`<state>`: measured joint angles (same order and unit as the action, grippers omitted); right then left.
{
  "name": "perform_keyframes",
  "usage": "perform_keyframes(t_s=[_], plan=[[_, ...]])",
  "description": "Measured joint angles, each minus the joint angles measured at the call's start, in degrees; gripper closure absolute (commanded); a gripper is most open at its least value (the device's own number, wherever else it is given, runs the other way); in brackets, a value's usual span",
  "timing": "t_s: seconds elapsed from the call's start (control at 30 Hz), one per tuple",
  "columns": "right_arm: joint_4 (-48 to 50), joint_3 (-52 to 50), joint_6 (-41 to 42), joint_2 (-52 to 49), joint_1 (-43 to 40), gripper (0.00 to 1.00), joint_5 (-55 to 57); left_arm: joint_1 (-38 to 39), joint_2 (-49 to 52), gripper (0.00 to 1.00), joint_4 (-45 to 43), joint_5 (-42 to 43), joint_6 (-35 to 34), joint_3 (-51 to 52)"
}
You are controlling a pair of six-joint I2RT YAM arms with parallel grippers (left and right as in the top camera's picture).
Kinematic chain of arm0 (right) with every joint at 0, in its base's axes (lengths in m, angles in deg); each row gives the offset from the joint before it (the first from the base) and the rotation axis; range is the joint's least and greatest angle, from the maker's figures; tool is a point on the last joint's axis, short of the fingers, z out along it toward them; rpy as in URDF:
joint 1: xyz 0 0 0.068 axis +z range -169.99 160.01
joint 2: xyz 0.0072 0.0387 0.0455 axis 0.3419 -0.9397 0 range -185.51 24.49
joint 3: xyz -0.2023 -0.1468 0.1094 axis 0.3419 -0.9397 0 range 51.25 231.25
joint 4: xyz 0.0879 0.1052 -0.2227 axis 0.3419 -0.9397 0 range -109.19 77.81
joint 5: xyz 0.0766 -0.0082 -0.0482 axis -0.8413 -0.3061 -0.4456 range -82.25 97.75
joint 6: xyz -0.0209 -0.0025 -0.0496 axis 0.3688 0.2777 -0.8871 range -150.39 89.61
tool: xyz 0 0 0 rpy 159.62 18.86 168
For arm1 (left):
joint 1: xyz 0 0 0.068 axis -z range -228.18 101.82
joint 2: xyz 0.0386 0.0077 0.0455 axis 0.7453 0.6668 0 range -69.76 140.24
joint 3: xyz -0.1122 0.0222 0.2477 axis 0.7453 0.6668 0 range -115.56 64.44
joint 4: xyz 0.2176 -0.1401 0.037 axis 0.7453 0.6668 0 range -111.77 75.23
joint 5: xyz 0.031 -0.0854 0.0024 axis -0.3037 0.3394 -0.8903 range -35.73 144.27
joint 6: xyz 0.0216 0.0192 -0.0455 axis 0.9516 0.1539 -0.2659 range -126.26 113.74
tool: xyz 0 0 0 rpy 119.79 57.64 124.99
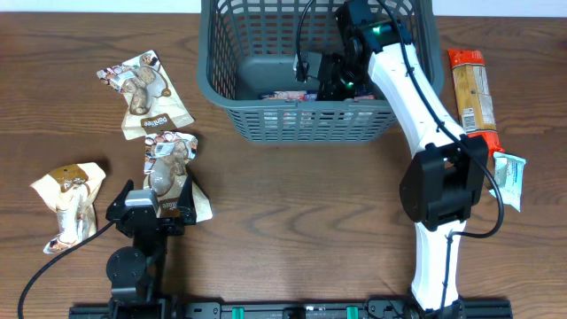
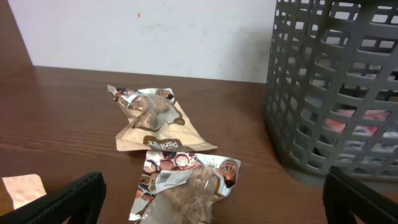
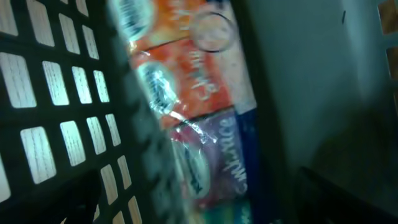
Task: Pack container
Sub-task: 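Carry tissue pack with right gripper into the grey basket and release, then move right gripper to the orange snack bar and grasp it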
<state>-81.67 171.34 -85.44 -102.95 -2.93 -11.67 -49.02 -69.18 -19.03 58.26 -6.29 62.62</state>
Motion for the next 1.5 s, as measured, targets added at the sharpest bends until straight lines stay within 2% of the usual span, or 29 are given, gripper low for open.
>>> perform_keyframes(t_s=[0.13,0.23,0.4,0.53,0.67,0.8,0.93,1.2,1.5], plan=[[-1.0,4.0,2.9,0.0,-0.1,0.06,0.2,0.0,0.0,0.01,0.0,0.1,0.0,0.0],[-1.5,10.5,6.0,0.5,-0.5,0.02,1.0,0.0,0.0,0.01,0.0,0.2,0.0,0.0],[-0.4,22.8,13.5,3.9,-4.3,0.01,4.0,0.0,0.0,0.01,0.0,0.2,0.0,0.0],[-0.4,31.4,23.0,8.4,-14.4,0.01,5.1,0.0,0.0,0.01,0.0,0.2,0.0,0.0],[-4.7,34.7,31.6,12.1,-30.5,0.01,6.0,0.0,0.0,0.01,0.0,0.2,0.0,0.0],[-12.4,34.2,34.6,11.5,-41.6,0.01,6.4,0.0,0.0,0.02,0.0,0.2,0.0,0.0],[-16.5,31.4,34.3,8.8,-45.8,0.01,6.4,0.0,0.0,0.01,0.0,0.2,0.0,0.0],[-14.8,19.5,30.1,-0.3,-46.5,0.01,6.5,0.0,0.0,0.01,0.0,0.2,0.0,0.0],[-12.1,17.4,29.6,-11.4,-45.4,0.01,8.3,0.0,0.0,0.01,0.0,0.3,0.0,0.0]])
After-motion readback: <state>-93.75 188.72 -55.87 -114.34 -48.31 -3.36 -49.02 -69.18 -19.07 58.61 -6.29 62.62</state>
